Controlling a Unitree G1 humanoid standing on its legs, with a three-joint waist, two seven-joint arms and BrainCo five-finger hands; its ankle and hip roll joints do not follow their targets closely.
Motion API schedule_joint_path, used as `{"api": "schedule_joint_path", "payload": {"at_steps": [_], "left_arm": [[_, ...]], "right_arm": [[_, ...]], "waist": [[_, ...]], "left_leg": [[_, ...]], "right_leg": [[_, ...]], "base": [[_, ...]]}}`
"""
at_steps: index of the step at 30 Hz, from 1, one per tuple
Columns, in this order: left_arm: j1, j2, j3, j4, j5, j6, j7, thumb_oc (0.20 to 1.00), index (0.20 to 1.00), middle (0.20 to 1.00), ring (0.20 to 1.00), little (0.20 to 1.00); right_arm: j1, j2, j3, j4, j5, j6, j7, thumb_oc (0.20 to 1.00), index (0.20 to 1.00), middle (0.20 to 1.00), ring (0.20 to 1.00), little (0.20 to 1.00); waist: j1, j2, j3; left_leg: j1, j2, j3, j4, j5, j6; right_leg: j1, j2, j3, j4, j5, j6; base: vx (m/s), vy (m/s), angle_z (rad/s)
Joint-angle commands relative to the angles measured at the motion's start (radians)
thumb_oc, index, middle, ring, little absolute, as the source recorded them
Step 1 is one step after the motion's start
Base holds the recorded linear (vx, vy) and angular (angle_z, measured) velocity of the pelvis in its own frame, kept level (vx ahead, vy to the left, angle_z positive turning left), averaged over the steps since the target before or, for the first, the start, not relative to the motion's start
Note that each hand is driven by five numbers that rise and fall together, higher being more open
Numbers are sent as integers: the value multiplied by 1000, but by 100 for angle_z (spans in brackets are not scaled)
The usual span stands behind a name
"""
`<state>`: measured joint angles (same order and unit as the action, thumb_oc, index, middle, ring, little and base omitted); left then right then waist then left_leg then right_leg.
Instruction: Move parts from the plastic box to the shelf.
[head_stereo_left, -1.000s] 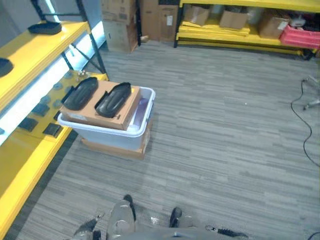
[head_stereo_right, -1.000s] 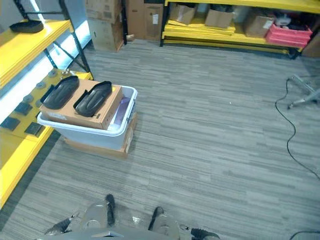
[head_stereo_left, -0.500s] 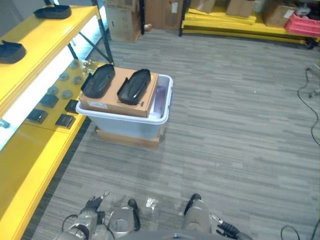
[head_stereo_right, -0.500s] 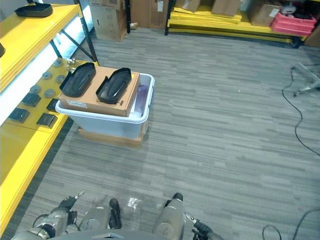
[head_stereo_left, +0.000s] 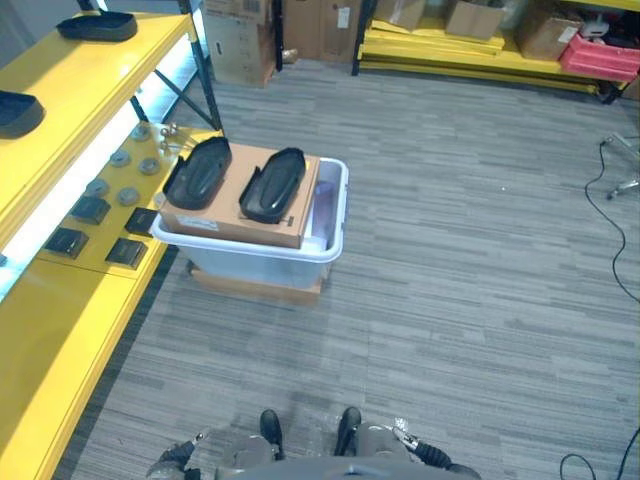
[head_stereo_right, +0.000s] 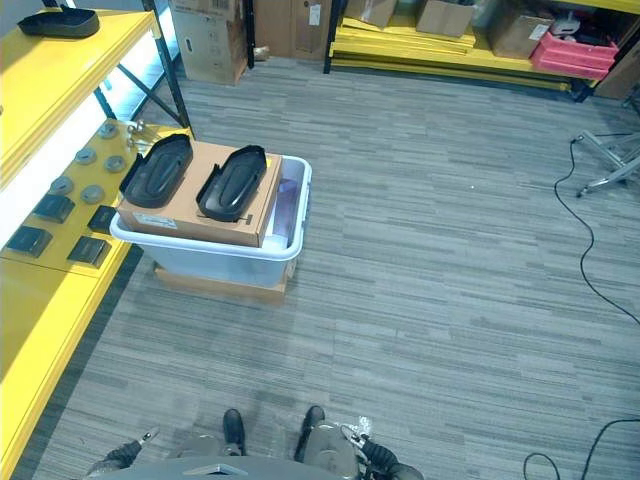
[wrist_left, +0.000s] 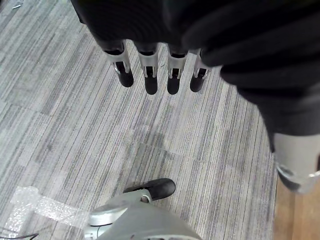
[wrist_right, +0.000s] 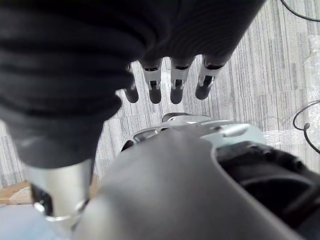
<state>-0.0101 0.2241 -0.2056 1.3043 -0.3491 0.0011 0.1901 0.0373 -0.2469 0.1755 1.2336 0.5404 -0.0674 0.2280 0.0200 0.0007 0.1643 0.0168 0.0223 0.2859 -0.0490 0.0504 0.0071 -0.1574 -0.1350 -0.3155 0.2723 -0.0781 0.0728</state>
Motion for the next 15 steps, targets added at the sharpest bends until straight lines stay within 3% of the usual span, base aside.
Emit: {"api": "schedule_joint_path", "payload": {"at_steps": [1,5,8,11,13,14,15], "left_arm": [[-67,5,29,16,28,12,-6,1000,1000,1000,1000,1000],[-43,5,21,23,64,11,7,1000,1000,1000,1000,1000],[-38,16,27,31,94,23,4,1000,1000,1000,1000,1000],[-40,30,18,25,108,29,1,1000,1000,1000,1000,1000],[-45,35,14,21,110,34,-4,1000,1000,1000,1000,1000],[-49,39,10,13,103,38,-4,1000,1000,1000,1000,1000],[-54,43,5,6,87,42,-5,1000,1000,1000,1000,1000]], "right_arm": [[38,-20,-3,-9,-49,-80,-47,1000,1000,1000,1000,1000],[32,-20,-11,-3,-41,-57,-34,1000,1000,1000,1000,1000],[25,-19,-10,-5,-20,-33,-46,1000,1000,1000,1000,1000],[16,-20,-10,-8,6,-19,-48,1000,1000,1000,1000,1000],[10,-16,-7,-15,31,-19,-57,1000,1000,1000,1000,1000],[2,-17,-3,-31,41,-11,-69,1000,1000,1000,1000,1000],[-1,-19,-1,-49,45,-6,-78,1000,1000,1000,1000,1000]], "waist": [[-13,-24,-34],[-2,-20,-57],[2,-23,-63],[2,-13,-57],[-3,-4,-51],[-10,1,-43],[-18,9,-29]], "left_leg": [[-72,43,14,-22,1,-69],[-58,17,-4,-38,-10,-55],[-47,-2,13,-30,-31,-26],[-32,-23,10,-26,-69,4],[-39,-32,15,-13,-78,25],[-45,-41,20,-2,-83,43],[-45,-55,27,10,-104,68]], "right_leg": [[147,0,-22,-336,142,61],[140,-11,-9,-325,140,72],[125,-32,7,-282,130,83],[100,-47,36,-191,83,98],[69,-45,49,-98,52,92],[29,-48,58,-9,55,97],[-47,-73,66,138,98,109]], "base": [[-18,137,2],[71,138,2],[153,157,-1],[178,170,-5],[62,167,-12],[70,284,-9],[73,281,-7]]}}
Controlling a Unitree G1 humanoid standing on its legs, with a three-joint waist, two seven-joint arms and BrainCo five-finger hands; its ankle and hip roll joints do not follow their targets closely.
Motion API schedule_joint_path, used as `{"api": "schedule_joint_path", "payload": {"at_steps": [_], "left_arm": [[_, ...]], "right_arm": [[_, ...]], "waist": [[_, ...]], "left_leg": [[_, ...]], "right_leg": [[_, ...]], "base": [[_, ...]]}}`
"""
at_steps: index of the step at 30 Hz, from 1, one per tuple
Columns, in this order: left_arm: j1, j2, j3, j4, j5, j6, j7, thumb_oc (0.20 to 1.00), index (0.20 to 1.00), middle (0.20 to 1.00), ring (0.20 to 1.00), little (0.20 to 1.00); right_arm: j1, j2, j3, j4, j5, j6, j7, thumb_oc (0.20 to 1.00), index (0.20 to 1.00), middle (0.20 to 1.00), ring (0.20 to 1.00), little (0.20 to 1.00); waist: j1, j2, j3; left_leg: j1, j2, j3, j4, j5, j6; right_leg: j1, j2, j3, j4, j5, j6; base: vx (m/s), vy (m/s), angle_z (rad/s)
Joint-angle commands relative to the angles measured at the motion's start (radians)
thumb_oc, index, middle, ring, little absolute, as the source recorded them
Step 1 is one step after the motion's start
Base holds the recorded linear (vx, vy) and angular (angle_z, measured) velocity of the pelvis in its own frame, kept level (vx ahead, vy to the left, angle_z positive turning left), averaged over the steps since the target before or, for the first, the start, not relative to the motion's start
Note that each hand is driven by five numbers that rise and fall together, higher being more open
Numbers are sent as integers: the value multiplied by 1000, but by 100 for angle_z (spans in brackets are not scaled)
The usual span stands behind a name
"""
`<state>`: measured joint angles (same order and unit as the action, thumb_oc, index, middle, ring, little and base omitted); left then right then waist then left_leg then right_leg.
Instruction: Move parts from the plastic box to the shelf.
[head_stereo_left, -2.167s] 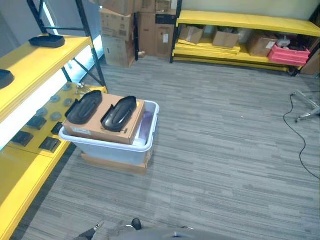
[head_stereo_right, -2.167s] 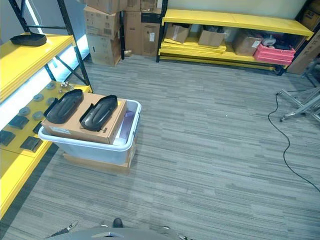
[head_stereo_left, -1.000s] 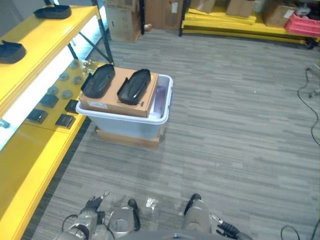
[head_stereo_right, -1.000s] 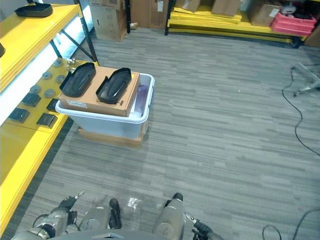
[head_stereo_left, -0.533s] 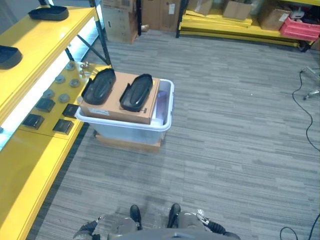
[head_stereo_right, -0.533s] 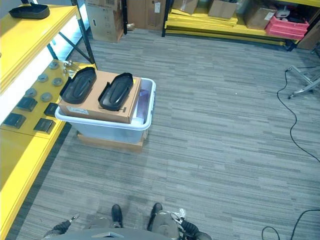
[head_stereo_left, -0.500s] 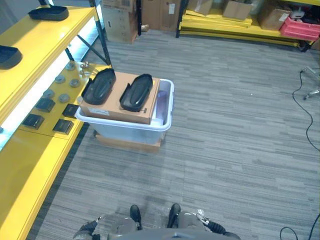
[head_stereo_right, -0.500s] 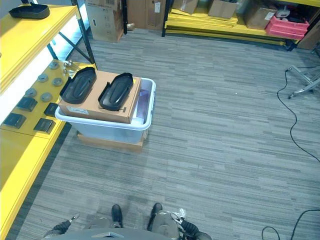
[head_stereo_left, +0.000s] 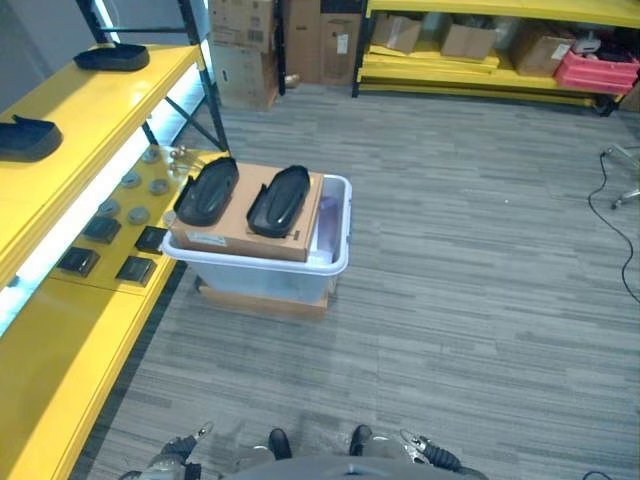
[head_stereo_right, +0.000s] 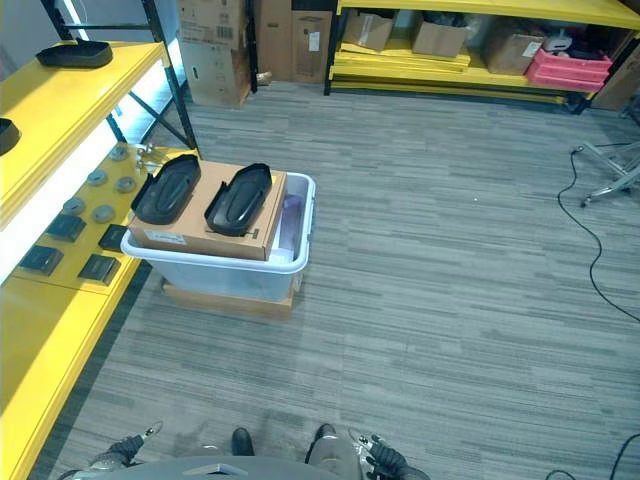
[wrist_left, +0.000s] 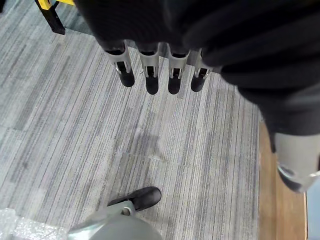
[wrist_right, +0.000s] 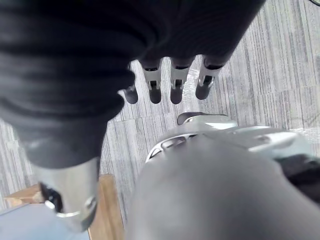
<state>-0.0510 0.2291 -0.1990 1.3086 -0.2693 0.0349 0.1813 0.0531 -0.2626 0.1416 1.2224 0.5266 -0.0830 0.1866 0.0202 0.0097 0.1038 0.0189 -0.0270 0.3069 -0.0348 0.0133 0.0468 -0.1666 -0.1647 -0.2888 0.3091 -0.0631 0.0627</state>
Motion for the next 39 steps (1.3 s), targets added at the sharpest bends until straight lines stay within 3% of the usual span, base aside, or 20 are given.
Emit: {"api": "schedule_joint_path", "payload": {"at_steps": [1,2,4,9,11,17,18,20,21,22,24,26,27,28,31,34,35,36,37,39], "left_arm": [[-14,38,-2,0,2,10,4,1000,1000,1000,1000,1000],[-12,39,-5,-6,-9,16,7,1000,1000,1000,1000,1000],[-2,42,-6,-12,-21,22,11,1000,1000,1000,1000,1000],[6,52,2,18,2,30,15,1000,1000,1000,1000,1000],[8,58,7,28,10,28,9,1000,1000,1000,1000,1000],[31,69,25,25,21,-1,-1,1000,1000,1000,1000,1000],[29,70,30,24,19,-2,-5,1000,1000,1000,1000,1000],[25,70,34,21,17,-3,-11,1000,1000,1000,1000,1000],[24,69,40,23,18,-7,-12,1000,1000,1000,1000,1000],[21,64,57,24,14,-20,-22,1000,1000,1000,1000,1000],[20,61,63,23,7,-24,-20,1000,1000,1000,1000,1000],[17,56,75,24,-15,-32,-17,1000,1000,1000,1000,1000],[15,54,79,26,-24,-35,-19,1000,1000,1000,1000,1000],[8,49,83,23,-31,-35,-17,1000,1000,1000,1000,1000],[-21,38,78,21,-54,-27,-7,1000,1000,1000,1000,1000],[-38,31,71,27,-90,-31,11,1000,1000,1000,1000,1000],[-36,29,66,31,-89,-37,18,1000,1000,1000,1000,1000],[-30,28,63,36,-87,-37,21,1000,1000,1000,1000,1000],[-30,28,64,38,-78,-31,21,1000,1000,1000,1000,1000],[-31,31,72,42,-58,-21,20,1000,1000,1000,1000,1000]], "right_arm": [[-17,-4,33,-42,61,9,-39,1000,1000,1000,1000,1000],[-14,-8,33,-51,61,8,-39,1000,1000,1000,1000,1000],[-5,-16,27,-61,47,4,-25,1000,1000,1000,1000,1000],[29,-5,-3,-58,32,2,10,1000,1000,1000,1000,1000],[53,5,-16,-59,27,2,17,1000,1000,1000,1000,1000],[93,30,-44,-53,8,-10,9,1000,1000,1000,1000,1000],[92,30,-48,-44,12,-14,6,1000,1000,1000,1000,1000],[84,27,-53,-13,29,-29,4,1000,1000,1000,1000,1000],[79,24,-59,2,31,-35,5,1000,1000,1000,1000,1000],[65,12,-64,19,46,-36,4,1000,1000,1000,1000,1000],[63,5,-67,23,43,-33,3,1000,1000,1000,1000,1000],[62,-15,-71,32,26,-26,3,1000,1000,1000,1000,1000],[59,-25,-71,33,21,-23,0,1000,1000,1000,1000,1000],[58,-39,-73,30,14,-16,-5,1000,1000,1000,1000,1000],[60,-67,-90,30,15,-17,-4,1000,1000,1000,1000,1000],[42,-83,-99,46,-15,-30,11,1000,1000,1000,1000,1000],[40,-81,-95,48,-10,-34,10,1000,1000,1000,1000,1000],[40,-82,-91,45,-5,-38,4,1000,1000,1000,1000,1000],[40,-82,-88,42,5,-40,-3,1000,1000,1000,1000,1000],[35,-73,-79,28,30,-37,-20,1000,1000,1000,1000,1000]], "waist": [[-20,2,35],[-23,9,44],[-32,10,57],[-64,-52,61],[-73,-70,63],[-64,-75,65],[-71,-92,65],[-78,-94,62],[-84,-94,59],[-88,-88,48],[-91,-88,37],[-101,-65,15],[-103,-62,7],[-98,-62,5],[-83,-64,27],[-78,-66,54],[-73,-59,60],[-70,-53,65],[-72,-52,66],[-67,-53,58]], "left_leg": [[-46,-10,9,-2,-74,36],[-38,-15,12,1,-83,46],[-22,-26,7,10,-102,48],[43,-57,-44,61,-188,31],[60,-62,-51,77,-197,31],[85,-35,-72,173,-275,28],[76,-47,-71,186,-260,32],[75,-33,-74,228,-276,33],[77,-17,-70,248,-283,30],[113,24,-48,263,-295,10],[127,42,-35,275,-304,0],[152,99,-11,325,-291,-34],[138,129,2,392,-248,-60],[74,175,8,531,-160,-102],[-91,233,-6,648,-84,-137],[-111,235,53,443,-70,-130],[-132,249,63,283,9,-152],[-162,283,58,214,99,-176],[-165,297,61,195,123,-180],[-129,264,53,143,66,-148]], "right_leg": [[-60,-52,41,143,95,122],[-101,-68,38,216,119,123],[-151,-85,31,219,180,135],[-130,-92,48,-240,341,182],[-128,-114,42,-323,385,187],[-92,-126,22,-394,360,196],[-85,-141,18,-391,359,186],[-74,-132,41,-343,328,173],[-73,-118,57,-301,304,166],[-56,-93,35,-231,240,141],[-48,-81,24,-217,219,125],[-23,-33,17,-209,180,101],[-14,-15,11,-217,165,79],[17,12,0,-237,147,45],[72,35,-19,-279,123,11],[125,22,-22,-316,129,32],[152,21,-23,-350,142,46],[176,20,-14,-376,145,51],[187,17,-14,-381,144,51],[181,-6,-18,-334,125,60]], "base": [[87,254,-11],[128,157,-33],[195,55,-40],[382,-224,-2],[405,-272,29],[426,-224,25],[392,-272,27],[431,-295,55],[661,-415,89],[554,-347,87],[363,-226,40],[353,-179,27],[285,-236,26],[164,-271,14],[95,-127,3],[138,169,-10],[213,212,-9],[246,210,-4],[210,191,-6],[149,231,-29]]}}
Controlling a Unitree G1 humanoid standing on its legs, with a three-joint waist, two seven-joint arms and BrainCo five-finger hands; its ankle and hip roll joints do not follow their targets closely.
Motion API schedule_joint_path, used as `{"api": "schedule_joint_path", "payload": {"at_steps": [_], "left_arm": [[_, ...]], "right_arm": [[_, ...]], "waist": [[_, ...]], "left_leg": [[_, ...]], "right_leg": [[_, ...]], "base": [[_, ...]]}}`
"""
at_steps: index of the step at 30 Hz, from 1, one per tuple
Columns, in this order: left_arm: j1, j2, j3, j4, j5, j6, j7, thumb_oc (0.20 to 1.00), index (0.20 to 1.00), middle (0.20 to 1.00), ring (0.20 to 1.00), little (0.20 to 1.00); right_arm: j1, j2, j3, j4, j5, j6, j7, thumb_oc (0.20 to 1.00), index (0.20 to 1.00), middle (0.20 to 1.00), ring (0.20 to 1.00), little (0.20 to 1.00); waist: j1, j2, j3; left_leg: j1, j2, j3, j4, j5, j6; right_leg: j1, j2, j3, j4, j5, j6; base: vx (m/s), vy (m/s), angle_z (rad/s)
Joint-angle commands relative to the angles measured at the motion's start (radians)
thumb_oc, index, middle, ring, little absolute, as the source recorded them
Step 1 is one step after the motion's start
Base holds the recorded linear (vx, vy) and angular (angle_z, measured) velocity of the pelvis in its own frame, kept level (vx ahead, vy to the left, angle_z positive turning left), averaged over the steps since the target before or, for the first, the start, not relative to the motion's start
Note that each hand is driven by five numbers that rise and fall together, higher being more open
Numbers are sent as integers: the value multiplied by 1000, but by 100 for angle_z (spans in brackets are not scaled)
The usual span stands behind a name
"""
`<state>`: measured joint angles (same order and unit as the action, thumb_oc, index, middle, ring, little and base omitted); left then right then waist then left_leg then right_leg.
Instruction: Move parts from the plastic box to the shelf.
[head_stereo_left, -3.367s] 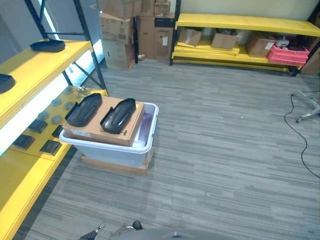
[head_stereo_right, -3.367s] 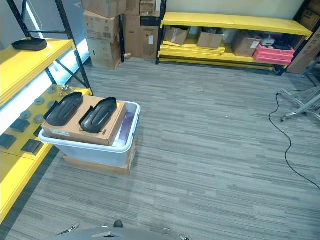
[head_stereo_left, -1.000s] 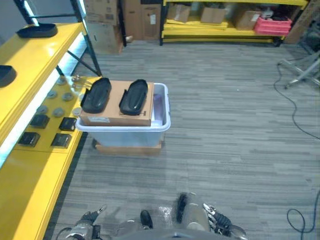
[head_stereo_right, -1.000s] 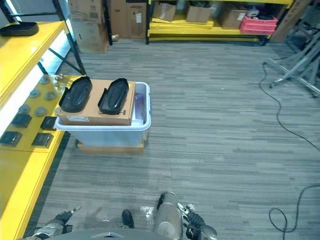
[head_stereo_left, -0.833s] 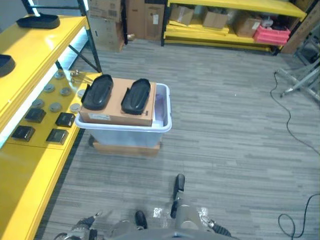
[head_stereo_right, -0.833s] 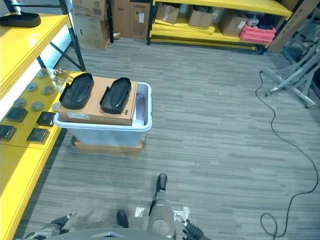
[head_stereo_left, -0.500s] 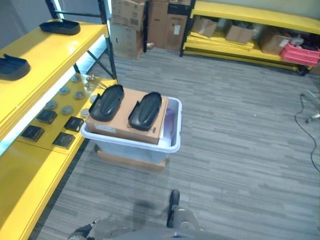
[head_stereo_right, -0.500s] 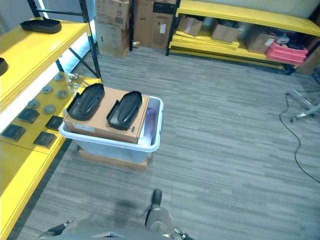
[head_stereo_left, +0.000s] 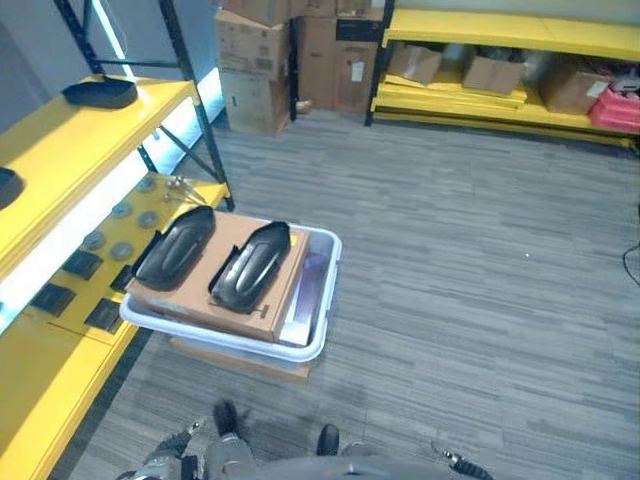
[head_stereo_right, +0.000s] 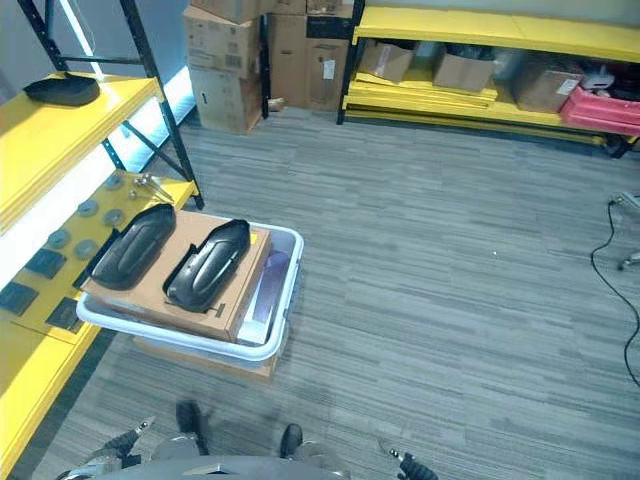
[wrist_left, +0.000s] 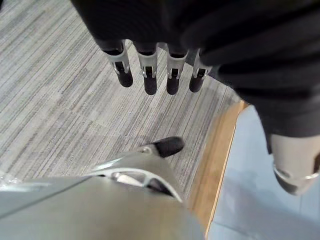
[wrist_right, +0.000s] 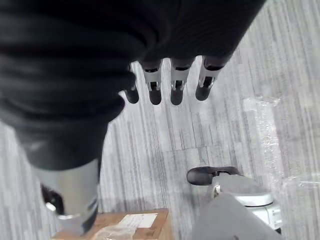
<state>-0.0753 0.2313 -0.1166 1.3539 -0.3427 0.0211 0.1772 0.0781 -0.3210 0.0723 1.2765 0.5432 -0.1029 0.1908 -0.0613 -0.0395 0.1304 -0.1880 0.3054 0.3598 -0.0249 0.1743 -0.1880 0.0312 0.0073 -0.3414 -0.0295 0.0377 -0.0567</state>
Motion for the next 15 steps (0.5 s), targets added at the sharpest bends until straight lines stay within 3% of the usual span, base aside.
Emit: {"api": "schedule_joint_path", "payload": {"at_steps": [1,6,11,14,15], "left_arm": [[1,34,-10,0,21,-15,27,1000,1000,1000,1000,1000],[9,61,-40,-25,7,-30,33,1000,1000,1000,1000,1000],[18,58,-63,-36,18,-42,37,1000,1000,1000,1000,1000],[24,57,-65,-40,50,-41,34,1000,1000,1000,1000,1000],[30,56,-70,-43,58,-43,35,1000,1000,1000,1000,1000]], "right_arm": [[10,-6,-12,-31,37,-26,-29,1000,1000,1000,1000,1000],[27,20,-20,-28,79,-64,-12,1000,1000,1000,1000,1000],[17,25,-40,-33,191,-77,-27,1000,1000,1000,1000,1000],[10,27,-70,-45,287,-111,-82,1000,1000,1000,1000,1000],[6,22,-91,-63,339,-148,-130,1000,1000,1000,1000,1000]], "waist": [[25,3,27],[35,21,16],[47,24,6],[53,19,0],[56,16,-2]], "left_leg": [[114,-103,-39,98,-115,92],[173,-160,-46,15,-134,112],[188,-174,-35,-28,-131,129],[193,-171,-22,-27,-131,133],[195,-168,-17,-25,-131,133]], "right_leg": [[-32,-189,41,54,4,189],[-56,-203,37,86,-10,213],[-66,-202,25,82,-6,220],[-58,-201,19,75,-1,221],[-52,-201,15,68,3,222]], "base": [[142,243,-38],[87,124,-9],[37,8,27],[60,-32,0],[82,-63,-5]]}}
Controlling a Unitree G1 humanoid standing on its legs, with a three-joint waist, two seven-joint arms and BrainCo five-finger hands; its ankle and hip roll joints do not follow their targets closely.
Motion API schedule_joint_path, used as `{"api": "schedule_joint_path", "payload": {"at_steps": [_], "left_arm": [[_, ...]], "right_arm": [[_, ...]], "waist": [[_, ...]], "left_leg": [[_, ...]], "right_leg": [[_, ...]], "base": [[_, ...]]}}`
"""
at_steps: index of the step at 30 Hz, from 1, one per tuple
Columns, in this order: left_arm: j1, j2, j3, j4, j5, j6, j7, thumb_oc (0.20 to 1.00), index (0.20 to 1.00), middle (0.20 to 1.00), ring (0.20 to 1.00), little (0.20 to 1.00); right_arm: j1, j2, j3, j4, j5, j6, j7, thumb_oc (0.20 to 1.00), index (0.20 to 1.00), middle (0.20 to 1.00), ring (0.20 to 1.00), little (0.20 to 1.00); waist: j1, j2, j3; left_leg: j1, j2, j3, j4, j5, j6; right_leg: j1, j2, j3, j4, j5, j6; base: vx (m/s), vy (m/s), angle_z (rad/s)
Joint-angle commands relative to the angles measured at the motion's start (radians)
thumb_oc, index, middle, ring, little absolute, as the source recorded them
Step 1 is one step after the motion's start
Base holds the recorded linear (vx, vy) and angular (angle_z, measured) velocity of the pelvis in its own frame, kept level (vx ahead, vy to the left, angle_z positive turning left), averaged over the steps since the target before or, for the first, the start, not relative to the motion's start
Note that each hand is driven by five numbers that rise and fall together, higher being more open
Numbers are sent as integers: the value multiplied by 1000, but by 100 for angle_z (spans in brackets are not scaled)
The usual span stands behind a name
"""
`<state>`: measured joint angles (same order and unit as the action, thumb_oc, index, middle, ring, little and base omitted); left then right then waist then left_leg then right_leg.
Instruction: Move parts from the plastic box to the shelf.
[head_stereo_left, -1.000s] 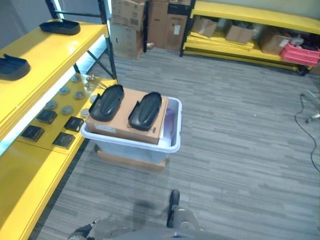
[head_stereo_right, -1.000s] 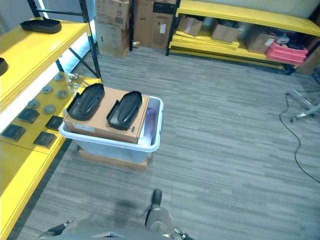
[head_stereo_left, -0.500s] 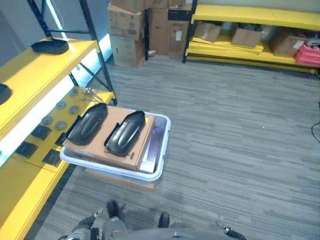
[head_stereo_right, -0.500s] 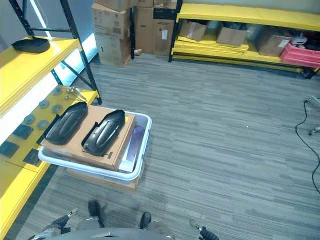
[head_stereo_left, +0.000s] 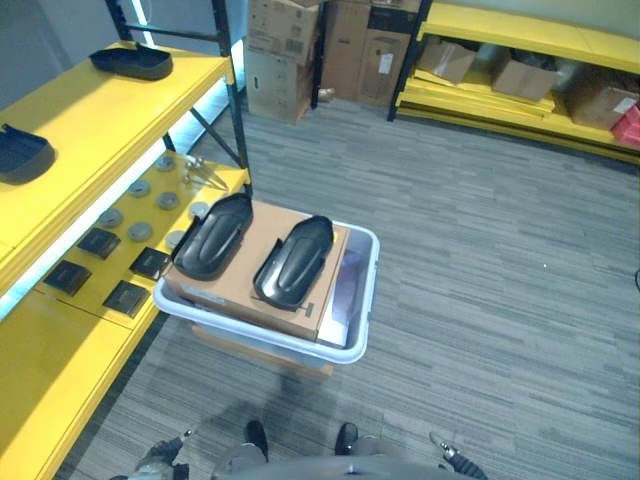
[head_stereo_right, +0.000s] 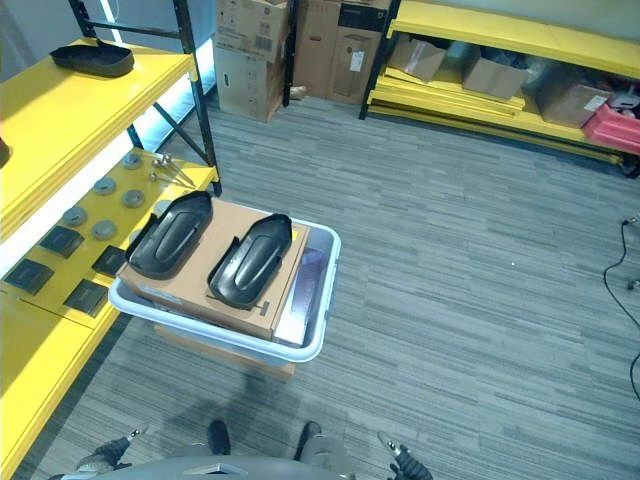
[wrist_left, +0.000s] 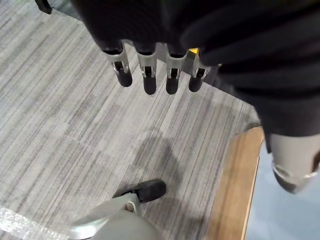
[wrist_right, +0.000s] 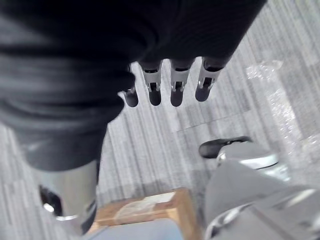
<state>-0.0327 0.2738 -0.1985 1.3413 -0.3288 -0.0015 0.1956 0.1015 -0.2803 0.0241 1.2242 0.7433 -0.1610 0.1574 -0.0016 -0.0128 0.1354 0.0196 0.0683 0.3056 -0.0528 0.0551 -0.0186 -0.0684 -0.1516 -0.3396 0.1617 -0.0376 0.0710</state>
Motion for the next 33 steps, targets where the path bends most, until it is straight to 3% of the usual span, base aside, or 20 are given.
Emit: {"api": "schedule_joint_path", "payload": {"at_steps": [1,3,5,6,8,11,14,17,20,24,28,33], "left_arm": [[-3,13,9,-35,43,-23,18,1000,1000,1000,1000,1000],[11,14,6,-39,43,-28,19,1000,1000,1000,1000,1000],[44,17,7,-46,51,-49,9,1000,1000,1000,1000,1000],[44,17,6,-46,51,-49,9,1000,1000,1000,1000,1000],[67,23,18,-60,32,-72,-10,1000,1000,1000,1000,1000],[78,28,33,-86,11,-76,-21,1000,1000,1000,1000,1000],[93,26,62,-116,-2,-74,-32,1000,1000,1000,1000,1000],[101,18,65,-132,11,-77,-37,1000,1000,1000,1000,1000],[97,14,45,-141,8,-89,-45,1000,1000,1000,1000,1000],[78,22,28,-118,-6,-110,-60,1000,1000,1000,1000,1000],[52,31,8,-83,-5,-110,-72,1000,1000,1000,1000,1000],[37,32,-3,-56,-10,-113,-96,1000,1000,1000,1000,1000]], "right_arm": [[-24,-28,-73,-47,195,-124,-146,1000,1000,1000,1000,1000],[-27,-40,-110,-92,211,-187,-232,1000,1000,1000,1000,1000],[-34,-85,-197,-229,173,-300,-365,1000,1000,1000,1000,1000],[-32,-84,-199,-233,170,-299,-368,1000,1000,1000,1000,1000],[-29,-149,-275,-392,30,-379,-483,1000,1000,1000,1000,1000],[-35,-209,-343,-579,-78,-337,-550,1000,1000,1000,1000,1000],[-61,-255,-377,-777,-106,-229,-540,1000,1000,1000,1000,1000],[-119,-296,-345,-827,-125,-145,-507,1000,1000,1000,1000,1000],[-235,-330,-241,-839,-138,-59,-499,1000,1000,1000,1000,1000],[-434,-338,-83,-744,-90,-13,-521,1000,1000,1000,1000,1000],[-612,-316,23,-549,-43,-26,-490,1000,1000,1000,1000,1000],[-744,-288,104,-429,-84,-13,-519,1000,1000,1000,1000,1000]], "waist": [[-1,-14,-10],[1,-16,-12],[2,-20,-17],[3,-20,-16],[2,-19,-19],[9,-16,-16],[29,-14,-10],[62,-9,0],[110,2,26],[169,18,65],[218,35,92],[258,52,116]], "left_leg": [[-8,72,42,4,-12,-37],[-3,75,47,4,-13,-39],[10,78,53,0,-15,-40],[11,78,53,0,-15,-40],[19,78,56,-3,-18,-40],[7,78,44,9,-25,-38],[-22,76,22,30,-32,-35],[-58,73,-7,52,-35,-34],[-116,66,-43,77,-33,-32],[-178,59,-77,92,-19,-35],[-219,52,-96,95,-5,-40],[-255,48,-105,96,10,-48]], "right_leg": [[56,-41,10,-133,83,95],[65,-40,6,-142,87,97],[82,-40,1,-160,96,101],[83,-40,1,-161,97,101],[92,-44,-9,-166,100,107],[86,-48,-13,-154,93,110],[74,-56,-21,-140,87,115],[60,-63,-31,-132,84,114],[34,-72,-48,-122,81,109],[13,-83,-79,-112,74,101],[5,-96,-116,-103,63,92],[-5,-111,-149,-91,53,85]], "base": [[85,-62,-2],[69,-38,2],[95,-13,-2],[101,16,-1],[108,55,-4],[64,64,4],[44,69,3],[9,90,11],[-102,84,25],[-142,100,38],[-77,92,43],[-67,98,22]]}}
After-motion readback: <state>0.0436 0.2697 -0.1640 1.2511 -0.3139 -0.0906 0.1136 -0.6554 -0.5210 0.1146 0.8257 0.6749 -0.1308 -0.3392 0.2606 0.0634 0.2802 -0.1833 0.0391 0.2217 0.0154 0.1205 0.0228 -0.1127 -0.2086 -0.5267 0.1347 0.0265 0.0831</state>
